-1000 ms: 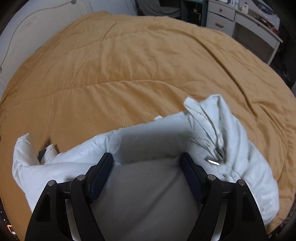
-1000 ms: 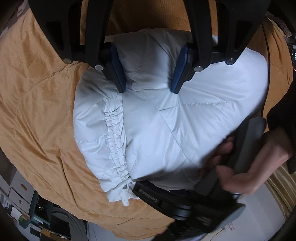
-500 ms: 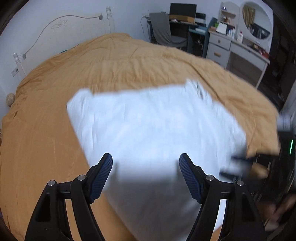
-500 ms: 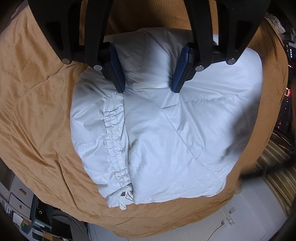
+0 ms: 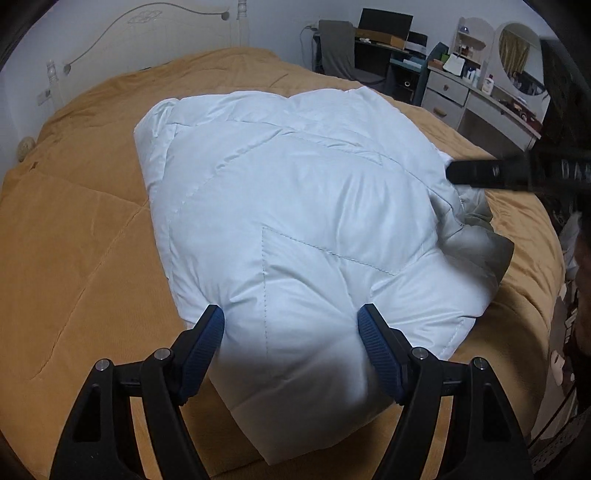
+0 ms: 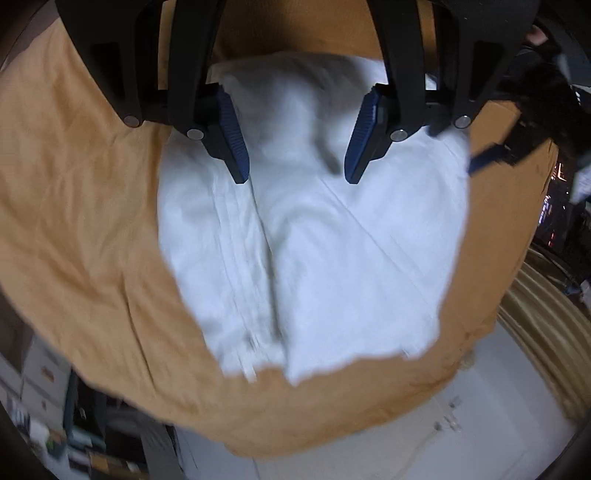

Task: Fold large clothes
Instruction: 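Fold the jacket over onto itself with both tools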

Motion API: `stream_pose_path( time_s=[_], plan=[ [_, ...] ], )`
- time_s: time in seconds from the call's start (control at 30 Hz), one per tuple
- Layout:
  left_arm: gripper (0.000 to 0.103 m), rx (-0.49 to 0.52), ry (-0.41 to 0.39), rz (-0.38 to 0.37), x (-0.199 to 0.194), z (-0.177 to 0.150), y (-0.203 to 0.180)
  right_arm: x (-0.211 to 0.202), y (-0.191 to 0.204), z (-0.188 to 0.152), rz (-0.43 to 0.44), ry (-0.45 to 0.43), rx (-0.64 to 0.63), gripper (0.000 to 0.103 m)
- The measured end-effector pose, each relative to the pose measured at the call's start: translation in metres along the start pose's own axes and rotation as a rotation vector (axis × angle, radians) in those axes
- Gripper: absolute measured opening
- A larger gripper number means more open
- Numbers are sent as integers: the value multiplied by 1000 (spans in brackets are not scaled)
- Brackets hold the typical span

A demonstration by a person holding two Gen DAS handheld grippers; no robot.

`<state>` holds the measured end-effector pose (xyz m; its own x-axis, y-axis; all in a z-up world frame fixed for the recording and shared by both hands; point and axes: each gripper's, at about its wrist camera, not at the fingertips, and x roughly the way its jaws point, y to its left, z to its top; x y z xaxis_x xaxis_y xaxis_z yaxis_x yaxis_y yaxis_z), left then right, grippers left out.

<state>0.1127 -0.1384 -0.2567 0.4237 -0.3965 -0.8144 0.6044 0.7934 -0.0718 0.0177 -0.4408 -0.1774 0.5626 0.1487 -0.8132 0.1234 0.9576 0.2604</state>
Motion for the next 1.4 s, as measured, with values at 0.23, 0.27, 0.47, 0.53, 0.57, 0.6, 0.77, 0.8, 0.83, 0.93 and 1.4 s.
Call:
stream_pose_path(
  time_s=[0.23,0.27,0.47,0.53,0.57,0.6,0.77,0.8,0.83,0.93,1.4],
  plan=[
    [77,-1,0,-32,0,2,4,65,38,57,-74,87,-93,56],
    [77,0,-4,-44,-1,2,4,80,29,60,-84,112,-72,57],
    [80,-78,24,-157,-8,6,28,56,-47,51,-15,92,214,69],
    [80,-200,29,-250,-14,11,56,27,-53,37,-24,59,232,84],
    [80,-281,25,-274,-17,12,75,13,-57,28,-11,40,237,101],
    [84,-336,24,-276,-18,12,89,1,-60,19,16,28,246,103],
    [87,-590,55,-289,-6,2,161,-10,-78,-14,141,117,303,103],
    [87,-622,65,-309,-1,2,171,-6,-83,-20,155,134,314,103],
    [87,-658,67,-348,6,3,180,0,-88,-27,184,159,334,103],
    [87,-760,75,-463,35,5,201,25,-102,-44,374,223,464,103],
    [103,-807,89,-720,159,61,200,111,-96,-45,587,318,484,103]
  ],
)
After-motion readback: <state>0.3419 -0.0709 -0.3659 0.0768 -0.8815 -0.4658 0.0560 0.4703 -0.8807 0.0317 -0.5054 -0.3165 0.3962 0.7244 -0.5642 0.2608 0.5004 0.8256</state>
